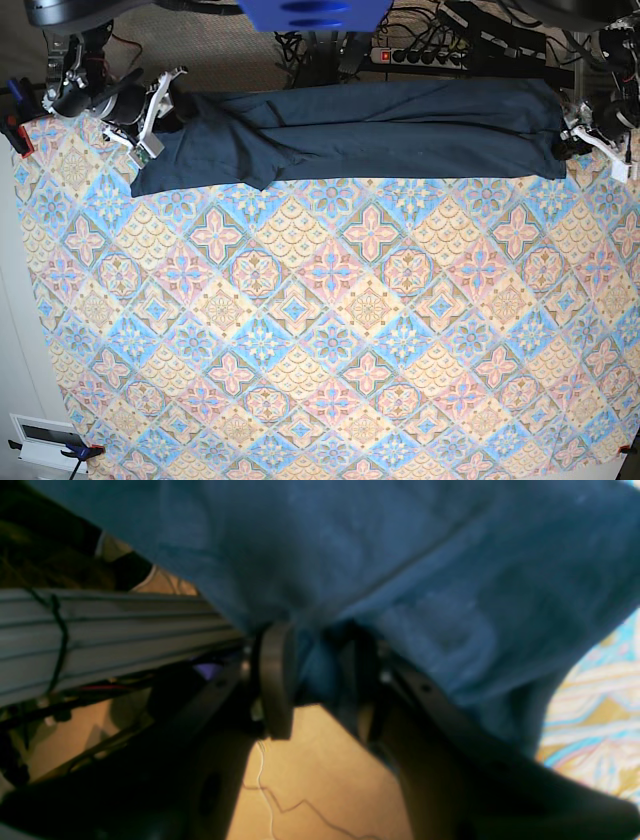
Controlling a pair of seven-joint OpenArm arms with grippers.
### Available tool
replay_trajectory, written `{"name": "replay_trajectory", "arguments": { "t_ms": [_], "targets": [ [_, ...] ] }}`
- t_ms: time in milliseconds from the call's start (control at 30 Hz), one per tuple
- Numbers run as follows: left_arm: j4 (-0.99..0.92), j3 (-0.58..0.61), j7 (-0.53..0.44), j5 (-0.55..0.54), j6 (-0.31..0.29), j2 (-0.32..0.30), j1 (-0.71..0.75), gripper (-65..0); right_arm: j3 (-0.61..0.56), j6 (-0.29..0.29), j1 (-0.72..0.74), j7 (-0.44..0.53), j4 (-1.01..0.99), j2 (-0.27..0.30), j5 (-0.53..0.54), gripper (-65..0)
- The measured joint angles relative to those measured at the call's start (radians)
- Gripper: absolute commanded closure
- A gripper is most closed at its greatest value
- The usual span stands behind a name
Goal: Layout the t-shirt on the table in an organized manner, then fold the t-shirt properly
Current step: 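Drag the strip's other end with the left gripper away from the robot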
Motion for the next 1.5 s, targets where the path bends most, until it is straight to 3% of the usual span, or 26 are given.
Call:
{"name": "replay_trajectory", "arguments": {
  "t_ms": [400,667,767,900,933,1333,1433,1500],
  "targets": [
    [0.0,0.037,-0.002,0.001,-0.002,0.01,0.044,-31.5,0.0,0.0,0.002,-0.001,0.0,0.0,0.0,-19.1],
    [0.007,0.127,-0.054,0.053,-0.002,0.008,0.028,-31.3,-0.005,0.0,0.02,-0.002,0.0,-0.003,0.003,-19.1],
    [0.011,0.127,-0.056,0.04,-0.001,0.018,0.028,-25.5,-0.005,0.0,0.018,-0.001,0.0,-0.003,0.003,-19.0],
    [0.013,0.132,-0.042,0.04,-0.002,0.024,0.026,-2.2,-0.004,0.0,0.018,-0.001,0.0,-0.003,0.003,-19.0],
    [0.008,0.131,-0.031,0.043,-0.002,0.031,0.01,0.0,-0.004,0.0,0.018,-0.002,0.0,-0.002,0.003,-19.0],
    [-0.176,0.072,-0.005,0.082,0.01,0.065,-0.277,-0.1,0.0,0.0,0.019,-0.002,0.0,0.0,0.0,-19.0],
    [-0.2,0.073,-0.004,0.146,0.009,0.054,-0.327,-0.1,0.002,0.0,0.018,-0.002,0.0,-0.002,0.035,-19.0],
    [-0.2,0.07,-0.064,0.216,0.008,0.043,-0.344,-0.1,0.023,0.0,0.018,-0.001,0.0,-0.003,0.095,-19.0]
  ]
}}
